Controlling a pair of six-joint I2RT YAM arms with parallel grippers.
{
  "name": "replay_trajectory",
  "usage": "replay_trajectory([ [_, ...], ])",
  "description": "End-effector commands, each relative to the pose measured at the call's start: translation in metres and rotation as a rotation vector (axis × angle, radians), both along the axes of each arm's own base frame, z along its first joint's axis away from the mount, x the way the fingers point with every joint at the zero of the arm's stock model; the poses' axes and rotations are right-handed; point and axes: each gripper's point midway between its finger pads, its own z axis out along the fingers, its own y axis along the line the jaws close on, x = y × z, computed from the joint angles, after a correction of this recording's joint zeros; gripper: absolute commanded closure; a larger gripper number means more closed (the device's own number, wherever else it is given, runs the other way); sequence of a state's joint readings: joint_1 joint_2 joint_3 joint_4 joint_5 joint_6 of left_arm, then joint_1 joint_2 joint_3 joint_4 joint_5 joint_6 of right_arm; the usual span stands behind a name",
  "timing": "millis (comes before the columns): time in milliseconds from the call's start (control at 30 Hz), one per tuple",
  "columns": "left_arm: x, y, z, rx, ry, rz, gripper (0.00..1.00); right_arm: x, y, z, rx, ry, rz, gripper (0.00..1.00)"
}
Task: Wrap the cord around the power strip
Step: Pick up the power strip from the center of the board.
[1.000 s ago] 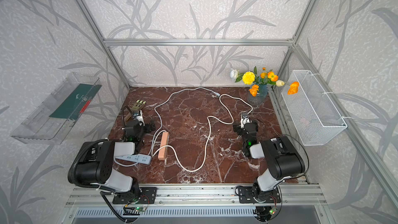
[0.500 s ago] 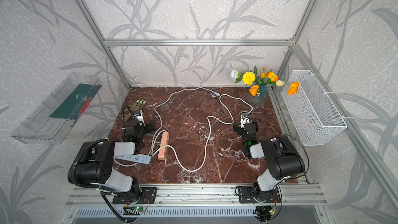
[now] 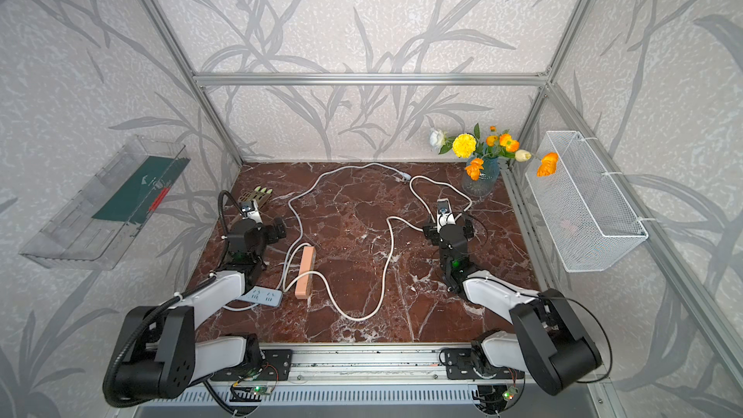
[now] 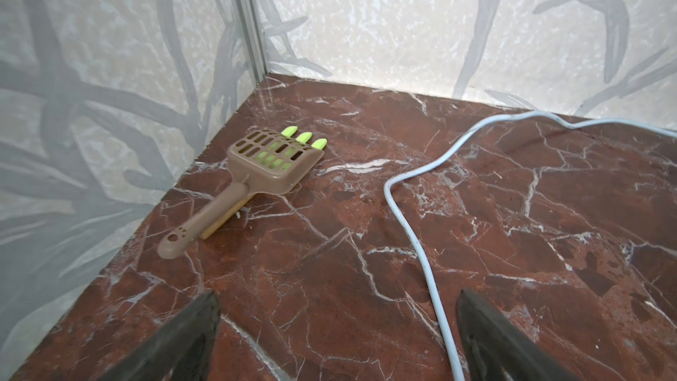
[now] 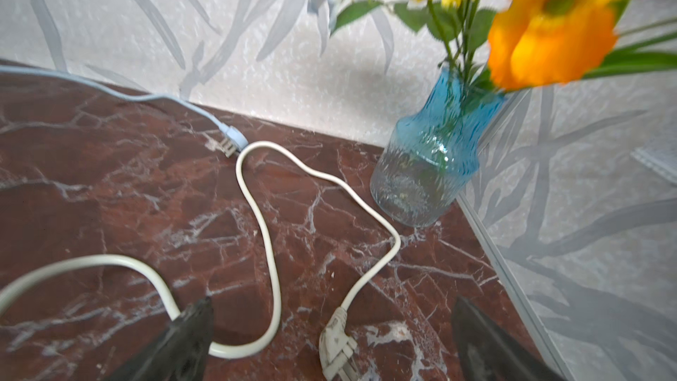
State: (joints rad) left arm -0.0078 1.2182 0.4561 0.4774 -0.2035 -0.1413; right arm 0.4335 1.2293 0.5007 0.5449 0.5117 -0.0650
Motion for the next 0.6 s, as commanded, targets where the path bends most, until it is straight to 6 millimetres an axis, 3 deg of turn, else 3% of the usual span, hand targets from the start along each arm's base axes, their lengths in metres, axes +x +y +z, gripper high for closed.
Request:
replay_trajectory([
  [0, -0.008, 0.013, 0.009, -0.106, 0.027, 0.142, 0.0, -0.033, -0.001, -0.016, 0.127, 0.252, -0.035, 0.01],
  [67, -0.005, 0.012, 0.024, -0.2, 0.024, 0.174, 0.0, -0.045, 0.015, -0.019, 0.38, 0.3, 0.023, 0.01],
  [133, -0.001, -0.002, 0.036, -0.34, 0.043, 0.122, 0.0, -0.055, 0.057, -0.01, 0.578, 0.327, 0.292, 0.01],
  [167, 0.001, -0.013, 0.043, -0.426, 0.046, 0.073, 0.0, -0.06, 0.071, -0.009, 0.621, 0.36, 0.335, 0.07],
  [267, -0.009, -0.014, 0.039, -0.589, 0.07, 0.143, 0.0, -0.075, 0.101, -0.028, 0.488, 0.53, 0.312, 0.12],
  [333, -0.011, -0.012, 0.041, -0.588, 0.094, 0.144, 0.01, -0.082, 0.119, -0.038, 0.381, 0.594, 0.273, 0.19],
  [400, -0.01, -0.019, 0.047, -0.578, 0.103, 0.09, 0.09, -0.085, 0.146, -0.042, 0.348, 0.644, 0.269, 0.2],
  [500, -0.013, -0.028, 0.049, -0.551, 0.134, 0.035, 0.14, -0.087, 0.199, -0.042, 0.365, 0.705, 0.3, 0.2],
  [567, -0.025, -0.023, 0.043, -0.486, 0.192, 0.094, 0.14, -0.087, 0.236, -0.047, 0.377, 0.741, 0.284, 0.17],
])
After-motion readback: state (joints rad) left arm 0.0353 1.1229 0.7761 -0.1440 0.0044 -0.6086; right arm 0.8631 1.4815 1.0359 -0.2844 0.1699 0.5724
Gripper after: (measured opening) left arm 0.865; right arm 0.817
